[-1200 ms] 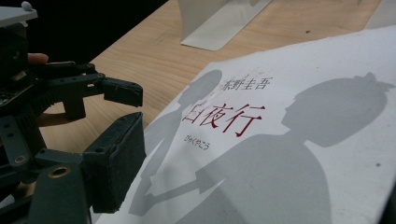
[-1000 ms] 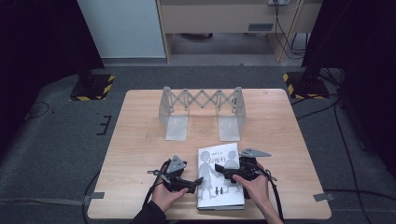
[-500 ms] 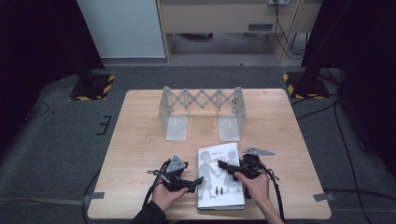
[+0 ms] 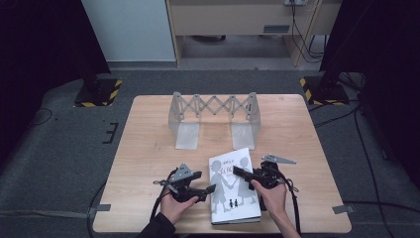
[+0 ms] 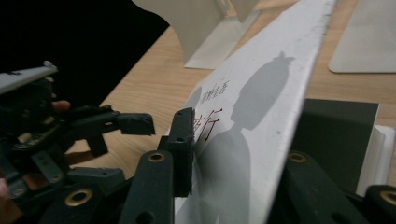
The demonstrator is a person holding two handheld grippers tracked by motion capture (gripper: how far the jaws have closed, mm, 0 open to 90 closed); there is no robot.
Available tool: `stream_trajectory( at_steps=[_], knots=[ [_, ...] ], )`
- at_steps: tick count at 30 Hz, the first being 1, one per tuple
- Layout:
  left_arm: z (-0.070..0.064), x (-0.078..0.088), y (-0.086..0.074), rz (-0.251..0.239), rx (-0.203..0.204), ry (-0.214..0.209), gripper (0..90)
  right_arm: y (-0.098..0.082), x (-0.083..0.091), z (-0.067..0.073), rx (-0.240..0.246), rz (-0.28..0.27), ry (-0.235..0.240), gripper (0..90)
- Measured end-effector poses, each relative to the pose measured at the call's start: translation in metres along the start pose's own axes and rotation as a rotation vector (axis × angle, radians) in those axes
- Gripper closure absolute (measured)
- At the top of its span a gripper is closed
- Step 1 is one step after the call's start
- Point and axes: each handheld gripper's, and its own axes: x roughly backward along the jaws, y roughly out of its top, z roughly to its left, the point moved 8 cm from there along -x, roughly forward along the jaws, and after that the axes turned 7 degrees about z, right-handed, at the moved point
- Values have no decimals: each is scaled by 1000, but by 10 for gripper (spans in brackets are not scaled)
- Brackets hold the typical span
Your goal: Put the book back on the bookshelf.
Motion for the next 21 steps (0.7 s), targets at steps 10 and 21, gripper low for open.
stream_trajectory(
  at_steps=[10,21],
  knots=[
    [-9,-4,-1,-5,-1,-50,103,12,15,23,40,-57,70,814],
    [-17,-12,-4,-8,65,-148,0,16,23,34,81,-86,126,831]
  ],
)
